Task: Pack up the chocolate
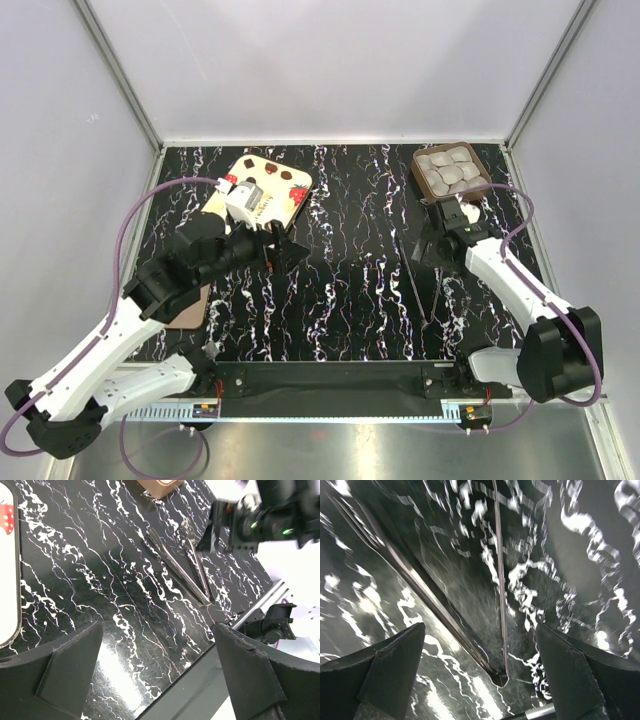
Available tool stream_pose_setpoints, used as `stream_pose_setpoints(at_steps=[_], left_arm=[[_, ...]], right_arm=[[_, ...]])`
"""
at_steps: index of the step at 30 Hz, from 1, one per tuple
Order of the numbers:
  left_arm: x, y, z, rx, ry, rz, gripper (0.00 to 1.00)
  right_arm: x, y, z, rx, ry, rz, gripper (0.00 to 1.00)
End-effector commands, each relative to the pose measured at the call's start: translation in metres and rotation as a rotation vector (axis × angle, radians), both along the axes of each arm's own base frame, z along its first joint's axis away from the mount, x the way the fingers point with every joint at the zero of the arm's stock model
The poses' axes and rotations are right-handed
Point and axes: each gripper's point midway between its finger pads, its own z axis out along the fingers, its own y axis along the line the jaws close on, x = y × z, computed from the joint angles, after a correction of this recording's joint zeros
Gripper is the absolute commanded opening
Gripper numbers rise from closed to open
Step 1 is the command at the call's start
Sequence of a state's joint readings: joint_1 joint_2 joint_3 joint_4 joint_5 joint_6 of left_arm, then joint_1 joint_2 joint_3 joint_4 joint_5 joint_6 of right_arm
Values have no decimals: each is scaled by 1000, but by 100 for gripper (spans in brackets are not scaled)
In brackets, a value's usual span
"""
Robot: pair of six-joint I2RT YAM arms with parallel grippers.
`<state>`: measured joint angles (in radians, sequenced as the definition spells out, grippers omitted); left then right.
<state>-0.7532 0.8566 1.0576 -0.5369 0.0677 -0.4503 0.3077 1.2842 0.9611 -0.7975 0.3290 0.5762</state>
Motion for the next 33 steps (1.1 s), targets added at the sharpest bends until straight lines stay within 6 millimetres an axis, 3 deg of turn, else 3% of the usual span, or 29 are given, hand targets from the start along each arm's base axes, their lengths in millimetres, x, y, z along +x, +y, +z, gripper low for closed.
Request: stream_pose_setpoints(at_steps=[1, 6, 14, 21, 33], left_arm=[[-3, 3, 15, -36, -58, -7, 99], [-5, 2, 12, -47, -46, -15, 99], [-5, 4, 14, -41, -50, -8, 99], [-4, 3, 12, -32, -47, -8, 99], [1, -2, 9, -24, -35, -10, 99]], right_arm=[[-6, 14, -14, 99, 18, 15, 100], [-21, 13, -43, 106, 83, -22, 100], [-18, 35, -54, 220, 92, 20, 100], [-24, 39, -68, 245, 109, 43, 100], [10, 56, -65, 248, 83, 167, 86]])
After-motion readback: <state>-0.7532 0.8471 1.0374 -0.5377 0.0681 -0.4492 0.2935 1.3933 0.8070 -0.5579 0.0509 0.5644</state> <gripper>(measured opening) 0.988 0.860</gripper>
